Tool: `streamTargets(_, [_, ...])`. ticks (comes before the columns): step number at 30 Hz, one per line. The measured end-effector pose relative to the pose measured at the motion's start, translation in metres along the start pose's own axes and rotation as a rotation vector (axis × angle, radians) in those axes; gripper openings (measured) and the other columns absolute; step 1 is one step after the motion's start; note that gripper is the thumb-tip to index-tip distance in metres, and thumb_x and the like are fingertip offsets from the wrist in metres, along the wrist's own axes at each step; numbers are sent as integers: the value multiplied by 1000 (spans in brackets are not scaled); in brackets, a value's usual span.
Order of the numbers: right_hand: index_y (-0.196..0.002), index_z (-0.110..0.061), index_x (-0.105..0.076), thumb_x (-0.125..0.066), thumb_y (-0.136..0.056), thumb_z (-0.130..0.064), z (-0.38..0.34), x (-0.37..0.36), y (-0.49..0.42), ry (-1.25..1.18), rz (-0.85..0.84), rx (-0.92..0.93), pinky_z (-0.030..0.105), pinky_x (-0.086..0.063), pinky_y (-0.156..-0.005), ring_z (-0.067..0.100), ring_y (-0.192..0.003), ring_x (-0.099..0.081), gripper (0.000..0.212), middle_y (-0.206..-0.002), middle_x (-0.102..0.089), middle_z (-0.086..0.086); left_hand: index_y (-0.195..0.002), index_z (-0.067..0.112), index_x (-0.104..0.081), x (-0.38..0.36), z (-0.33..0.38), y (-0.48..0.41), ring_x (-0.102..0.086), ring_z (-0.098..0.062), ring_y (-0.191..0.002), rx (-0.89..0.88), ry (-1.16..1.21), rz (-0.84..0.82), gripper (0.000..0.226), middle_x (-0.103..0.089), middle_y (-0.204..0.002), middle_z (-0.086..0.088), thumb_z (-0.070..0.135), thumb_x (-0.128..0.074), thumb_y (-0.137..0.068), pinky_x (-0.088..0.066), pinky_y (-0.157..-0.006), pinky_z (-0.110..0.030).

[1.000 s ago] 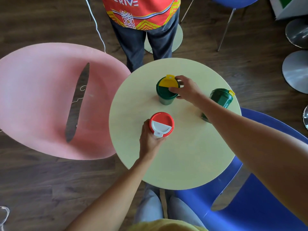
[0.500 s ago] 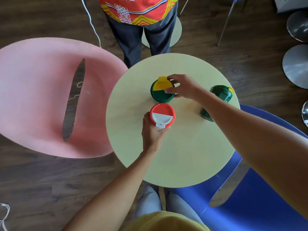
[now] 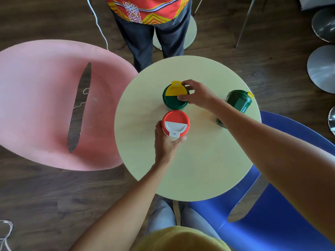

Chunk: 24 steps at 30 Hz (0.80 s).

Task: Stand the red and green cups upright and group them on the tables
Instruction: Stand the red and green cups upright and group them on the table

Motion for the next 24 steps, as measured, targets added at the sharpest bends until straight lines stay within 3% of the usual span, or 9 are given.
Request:
streamTargets(3, [-138,-22,-47,-71,-84,-38,4,-2,4,-39,30,-16,40,-52,-94,25,-111,-58,61,-130,-57,7,-144,7,-36,9,-11,-2,-55,-28,-121,17,-113,-70,83,-44,-140,-11,-1,-75,-70,-51,-93,-37])
streamTargets(6, [-133,-20,-52,-62,-87,-49,13,1,16,-242,119,-46,36,-51,-88,19,-102,-60,56,-121,-63,6,-137,5,-44,33,-12,-9,-57,-35,-118,54,-145,38,64,-48,-135,-15,-13,-52,-76,-51,-94,-43])
streamTargets(10, [-116,-14,-64,-58,-91,-27,33,18,39,-228,408,-72,24,-45,-66,17,-86,-62,29,-100,-69,4,-122,5,-61,58,19,-28,-61,-28,-105,-66,-51,197,44,-59,-120,-13,-10,-45,-84,-50,-93,-41])
streamTargets(14, [-110,-11,-64,-57,-85,-15,67,34,64,-86,679,-202,30,-44,-86,27,-101,-61,27,-108,-66,12,-121,9,-64,51,68,-49,-60,-23,-103,-249,-20,146,30,-60,-117,-9,8,-55,-92,-51,-90,-37])
streamTargets(17, [-122,-13,-53,-60,-82,-22,86,45,78,35,799,-341,39,-36,-99,35,-116,-47,41,-125,-51,16,-127,9,-59,38,93,-65,-58,-25,-110,-312,-47,74,37,-60,-123,-11,19,-61,-91,-50,-94,-38])
streamTargets(19, [-133,-14,-42,-65,-81,-31,98,53,84,64,827,-487,42,-34,-103,38,-120,-43,60,-133,-44,17,-128,6,-58,31,102,-75,-57,-27,-114,-310,-80,33,41,-60,-126,-14,18,-65,-90,-45,-95,-30])
streamTargets(24, [-149,-16,-18,-74,-77,-42,128,55,72,-163,712,-655,44,-31,-112,39,-133,-37,95,-144,-37,20,-124,11,-61,25,102,-88,-58,-21,-113,-246,-143,-9,43,-62,-122,-10,6,-66,-81,-39,-87,-18])
Point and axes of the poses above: each hand's wrist, its own y-axis away from the middle knuckle, its own x-axis out of the back of the hand, z = x × y, the point moved 4 cm from there along -y, towards the middle knuckle
